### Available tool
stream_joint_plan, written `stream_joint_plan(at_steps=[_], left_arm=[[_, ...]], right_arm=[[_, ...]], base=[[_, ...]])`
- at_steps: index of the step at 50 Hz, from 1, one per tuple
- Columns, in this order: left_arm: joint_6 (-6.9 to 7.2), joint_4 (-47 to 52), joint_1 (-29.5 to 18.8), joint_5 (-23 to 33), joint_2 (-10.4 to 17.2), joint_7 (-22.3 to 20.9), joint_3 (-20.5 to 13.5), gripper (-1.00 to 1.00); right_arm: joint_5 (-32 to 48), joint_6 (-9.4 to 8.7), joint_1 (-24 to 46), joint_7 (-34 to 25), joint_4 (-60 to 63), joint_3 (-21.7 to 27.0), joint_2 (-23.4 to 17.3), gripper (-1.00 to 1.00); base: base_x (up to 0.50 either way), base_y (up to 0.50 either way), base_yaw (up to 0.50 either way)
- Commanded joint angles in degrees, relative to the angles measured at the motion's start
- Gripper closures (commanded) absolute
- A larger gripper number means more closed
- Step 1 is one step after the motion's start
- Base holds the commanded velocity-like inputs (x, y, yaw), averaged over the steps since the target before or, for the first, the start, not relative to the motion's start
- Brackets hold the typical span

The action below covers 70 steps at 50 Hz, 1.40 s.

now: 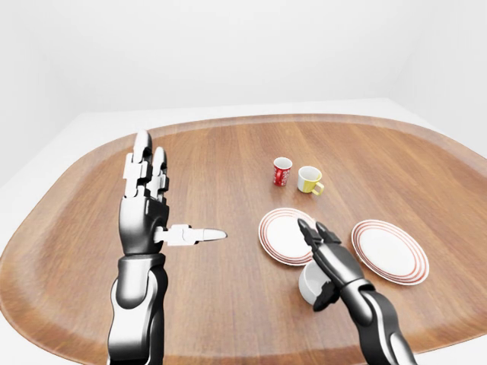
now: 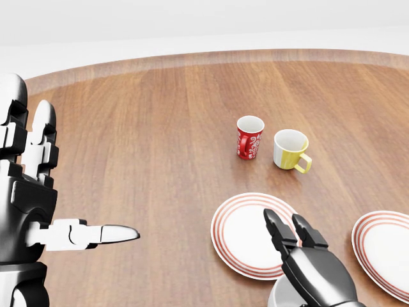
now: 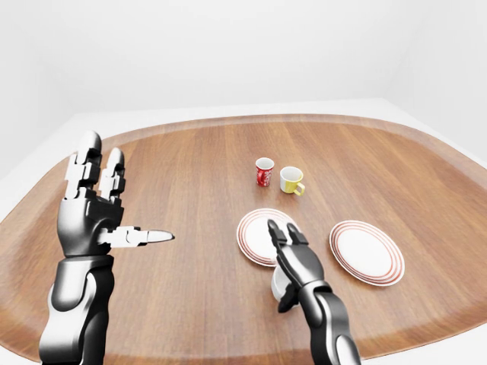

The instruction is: Put the white mug on the left plate.

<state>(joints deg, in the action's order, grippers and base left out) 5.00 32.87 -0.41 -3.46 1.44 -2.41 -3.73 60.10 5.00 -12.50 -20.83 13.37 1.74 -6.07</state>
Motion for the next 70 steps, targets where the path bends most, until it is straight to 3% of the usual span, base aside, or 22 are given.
stream_joint_plan(at_steps=[1, 70], left_arm=[[0.0, 0.0, 0.1, 0.1, 0.0, 0.0, 0.1, -0.99], [0.0, 0.4, 0.2, 0.0, -0.1, 0.0, 0.2, -0.99]], right_arm=[[1.7, 0.0, 0.0, 1.0, -1.1, 0.2, -0.3, -1.0], [7.5, 0.0, 1.4, 7.1, -8.8, -2.7, -1.2, -1.0]], base=[[0.0, 0.0, 0.0], [0.0, 0.0, 0.0]])
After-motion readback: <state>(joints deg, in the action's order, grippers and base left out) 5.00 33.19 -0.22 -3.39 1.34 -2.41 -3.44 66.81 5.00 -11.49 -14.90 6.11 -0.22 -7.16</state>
